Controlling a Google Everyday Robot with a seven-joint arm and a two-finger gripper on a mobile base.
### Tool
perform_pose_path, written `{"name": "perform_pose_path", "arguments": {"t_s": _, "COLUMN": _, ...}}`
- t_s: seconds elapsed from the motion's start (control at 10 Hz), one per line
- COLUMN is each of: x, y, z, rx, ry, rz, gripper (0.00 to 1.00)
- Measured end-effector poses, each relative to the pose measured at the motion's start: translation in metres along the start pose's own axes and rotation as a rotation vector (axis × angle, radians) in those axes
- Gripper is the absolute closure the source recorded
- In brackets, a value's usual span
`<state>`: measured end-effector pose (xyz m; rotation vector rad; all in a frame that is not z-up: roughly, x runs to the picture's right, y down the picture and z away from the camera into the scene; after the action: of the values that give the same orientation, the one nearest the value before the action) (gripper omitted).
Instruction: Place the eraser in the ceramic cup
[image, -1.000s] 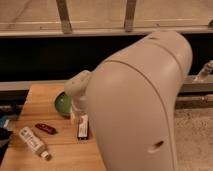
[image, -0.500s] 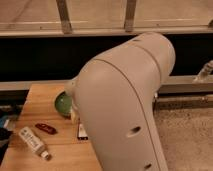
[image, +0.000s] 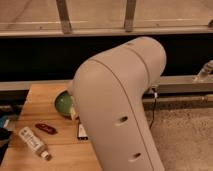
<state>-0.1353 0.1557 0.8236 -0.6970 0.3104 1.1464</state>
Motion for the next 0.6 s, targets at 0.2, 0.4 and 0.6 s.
{"name": "perform_pose_path", "arguments": {"t_s": 0.2, "x": -0.007, "y": 0.002, "z": 0.017, "rx": 0.007, "ry": 0.007, "rz": -0.008, "gripper": 0.38}}
{"name": "perform_pose_path", "arguments": {"t_s": 0.4, "x": -0.015, "y": 0.002, "z": 0.036, "rx": 0.016, "ry": 0.024, "rz": -0.011, "gripper": 0.38}}
{"name": "perform_pose_path", "arguments": {"t_s": 0.6, "x": -0.017, "y": 0.002, "z": 0.048, "rx": 0.031, "ry": 0.048, "rz": -0.011, "gripper": 0.38}}
